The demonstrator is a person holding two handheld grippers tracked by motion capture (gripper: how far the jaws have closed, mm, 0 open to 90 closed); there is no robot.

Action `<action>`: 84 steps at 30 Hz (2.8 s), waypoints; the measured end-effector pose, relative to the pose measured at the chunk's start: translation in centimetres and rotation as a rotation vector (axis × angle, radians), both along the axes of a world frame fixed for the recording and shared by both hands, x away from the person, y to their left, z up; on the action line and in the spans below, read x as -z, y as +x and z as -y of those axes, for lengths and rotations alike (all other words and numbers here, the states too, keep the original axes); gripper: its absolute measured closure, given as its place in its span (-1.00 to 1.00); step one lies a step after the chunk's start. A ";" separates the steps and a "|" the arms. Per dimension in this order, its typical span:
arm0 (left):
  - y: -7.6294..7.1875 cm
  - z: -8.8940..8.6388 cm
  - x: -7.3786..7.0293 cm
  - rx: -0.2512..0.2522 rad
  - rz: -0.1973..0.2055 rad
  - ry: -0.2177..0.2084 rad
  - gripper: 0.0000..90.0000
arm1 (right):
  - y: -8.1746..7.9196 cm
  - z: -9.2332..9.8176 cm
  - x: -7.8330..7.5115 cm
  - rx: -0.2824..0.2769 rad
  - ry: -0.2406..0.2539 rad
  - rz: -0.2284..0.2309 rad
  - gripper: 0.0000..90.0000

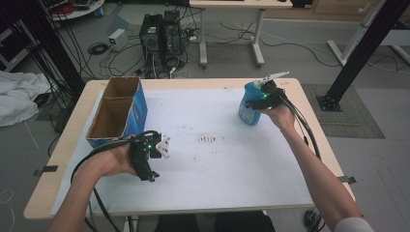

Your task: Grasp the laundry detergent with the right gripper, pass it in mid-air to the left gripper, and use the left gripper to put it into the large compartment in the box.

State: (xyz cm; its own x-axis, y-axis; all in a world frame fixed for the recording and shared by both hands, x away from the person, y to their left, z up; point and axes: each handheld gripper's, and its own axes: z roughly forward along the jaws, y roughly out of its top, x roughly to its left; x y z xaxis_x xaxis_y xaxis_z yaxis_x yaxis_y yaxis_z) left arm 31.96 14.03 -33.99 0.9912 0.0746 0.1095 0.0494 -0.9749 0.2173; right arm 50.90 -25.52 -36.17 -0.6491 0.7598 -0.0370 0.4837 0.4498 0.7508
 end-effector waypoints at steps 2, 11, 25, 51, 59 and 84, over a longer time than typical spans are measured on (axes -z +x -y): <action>0.0 0.0 0.0 -0.001 -0.001 -0.002 -0.43 | 0.0 0.0 0.1 -0.004 0.000 -0.005 -0.40; 0.1 -0.1 0.1 0.001 0.001 -0.004 -0.43 | 0.1 0.0 0.2 0.003 0.030 -0.003 -0.24; 0.0 -0.2 0.1 -0.002 0.000 -0.005 -0.43 | 0.0 -0.2 0.6 -0.001 0.014 0.005 -0.05; 0.3 -0.2 -0.3 -0.007 -0.001 -0.011 -0.43 | -0.2 -0.1 0.5 -0.010 0.021 0.014 0.04; 1.4 0.3 -1.8 -0.015 -0.006 -0.026 -0.43 | -1.6 0.0 -1.7 -0.112 0.053 0.036 0.03; 6.0 4.7 -10.5 -0.017 -0.066 -0.185 -0.43 | -7.3 -5.3 -5.7 -0.646 0.050 -0.014 0.03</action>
State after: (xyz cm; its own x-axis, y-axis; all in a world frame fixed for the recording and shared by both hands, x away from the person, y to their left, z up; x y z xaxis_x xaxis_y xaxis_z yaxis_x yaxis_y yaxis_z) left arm 37.97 9.34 -23.46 0.9942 0.1042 0.0269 0.0857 -0.9173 0.3888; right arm 43.59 -20.25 -30.52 -0.9762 0.2168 0.0002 0.1375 0.6183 0.7738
